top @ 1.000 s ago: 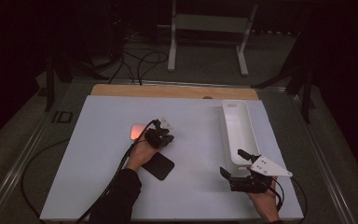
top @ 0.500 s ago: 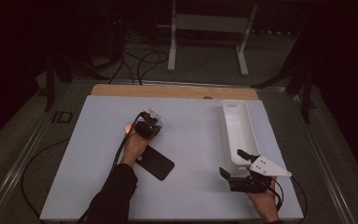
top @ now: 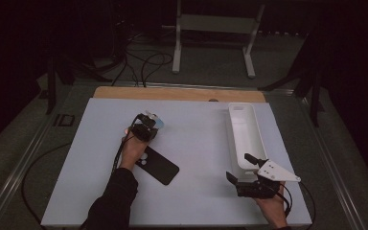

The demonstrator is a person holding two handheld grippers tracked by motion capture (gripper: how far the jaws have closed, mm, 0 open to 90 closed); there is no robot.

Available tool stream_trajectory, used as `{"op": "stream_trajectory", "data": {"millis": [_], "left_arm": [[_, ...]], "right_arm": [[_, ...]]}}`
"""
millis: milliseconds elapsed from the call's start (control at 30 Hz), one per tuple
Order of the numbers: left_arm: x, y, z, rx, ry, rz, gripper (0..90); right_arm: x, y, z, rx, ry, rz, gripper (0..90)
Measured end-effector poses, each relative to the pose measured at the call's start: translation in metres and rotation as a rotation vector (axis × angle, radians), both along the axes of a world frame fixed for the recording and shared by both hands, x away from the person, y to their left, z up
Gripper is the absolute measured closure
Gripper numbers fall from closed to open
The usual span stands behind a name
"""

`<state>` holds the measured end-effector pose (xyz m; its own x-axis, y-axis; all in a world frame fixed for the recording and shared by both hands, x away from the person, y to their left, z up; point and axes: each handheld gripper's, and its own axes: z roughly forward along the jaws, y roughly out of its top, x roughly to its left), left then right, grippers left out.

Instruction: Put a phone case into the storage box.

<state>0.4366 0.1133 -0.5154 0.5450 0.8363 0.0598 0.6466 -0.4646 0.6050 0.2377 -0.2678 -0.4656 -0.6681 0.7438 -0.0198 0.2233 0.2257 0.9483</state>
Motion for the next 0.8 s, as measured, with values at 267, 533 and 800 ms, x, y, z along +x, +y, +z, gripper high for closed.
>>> {"op": "stream_trajectory", "data": {"millis": [267, 533, 800], "left_arm": [[-0.013, 0.016, 0.018, -0.072, -0.057, -0.034, 84.0], [-0.055, 0.041, 0.057, -0.182, -0.206, -0.054, 54.5], [-0.123, 0.077, 0.081, -0.238, -0.338, -0.037, 20.8]], "right_arm": [[0.001, 0.000, -0.001, 0.000, 0.005, -0.002, 8.1], [0.001, 0.000, 0.001, -0.004, -0.001, -0.001, 8.1], [0.003, 0.000, 0.003, -0.003, -0.006, -0.001, 8.1]]}}
